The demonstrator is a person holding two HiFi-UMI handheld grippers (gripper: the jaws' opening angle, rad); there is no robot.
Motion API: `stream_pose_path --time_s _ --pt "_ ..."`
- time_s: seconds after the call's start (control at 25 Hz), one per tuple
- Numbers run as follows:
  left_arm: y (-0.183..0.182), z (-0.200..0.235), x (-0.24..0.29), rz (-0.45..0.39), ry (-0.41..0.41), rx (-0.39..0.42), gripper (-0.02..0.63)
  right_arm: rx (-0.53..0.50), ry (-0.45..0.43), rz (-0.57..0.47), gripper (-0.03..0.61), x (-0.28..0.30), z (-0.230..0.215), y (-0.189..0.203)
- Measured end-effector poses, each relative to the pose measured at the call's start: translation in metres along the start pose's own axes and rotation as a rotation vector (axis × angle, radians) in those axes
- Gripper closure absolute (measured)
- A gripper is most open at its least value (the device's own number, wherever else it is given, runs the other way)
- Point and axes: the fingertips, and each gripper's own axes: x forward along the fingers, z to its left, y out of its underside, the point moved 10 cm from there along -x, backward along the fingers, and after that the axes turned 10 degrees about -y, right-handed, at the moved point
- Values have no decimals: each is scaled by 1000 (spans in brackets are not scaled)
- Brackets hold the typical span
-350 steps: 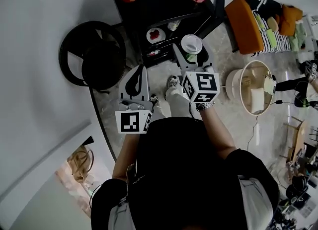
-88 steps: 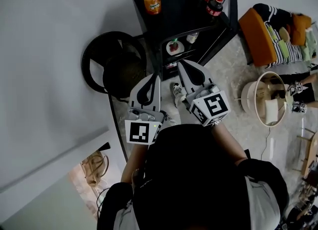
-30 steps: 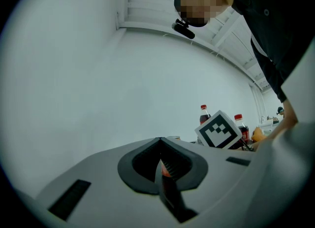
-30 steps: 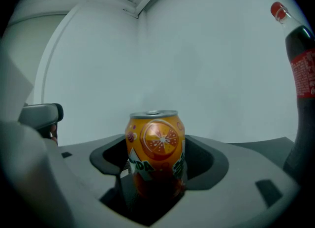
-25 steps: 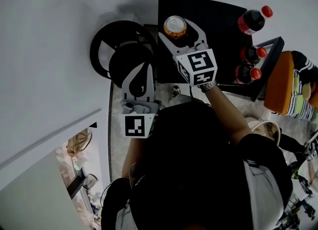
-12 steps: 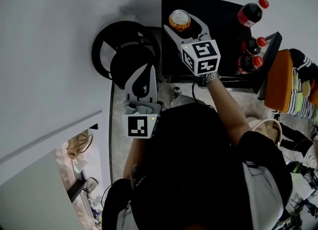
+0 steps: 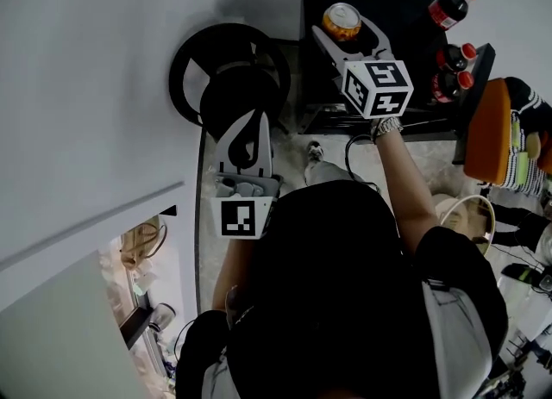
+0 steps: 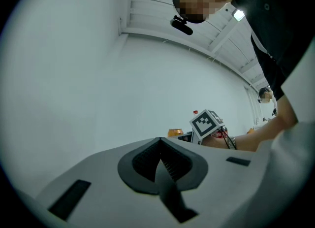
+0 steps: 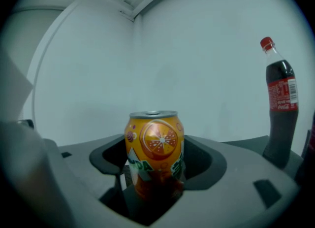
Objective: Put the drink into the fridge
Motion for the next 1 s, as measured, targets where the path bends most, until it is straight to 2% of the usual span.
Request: stream_pose_path --time_s 0.16,0.4,0.52,0.76,1.0 --pt "0 14 -25 -4 21 -10 604 21 21 -43 253 -22 29 -10" --pt "0 30 -62 -21 79 -36 604 -13 39 -66 253 -56 82 -14" --pt "1 35 -80 -38 106 -46 604 -21 55 -68 253 -73 106 -8" --pt "10 39 -113 -11 152 -81 604 -36 98 -45 253 -113 145 7" --pt "17 28 -129 -2 211 -109 604 -62 122 -39 253 -151 162 24"
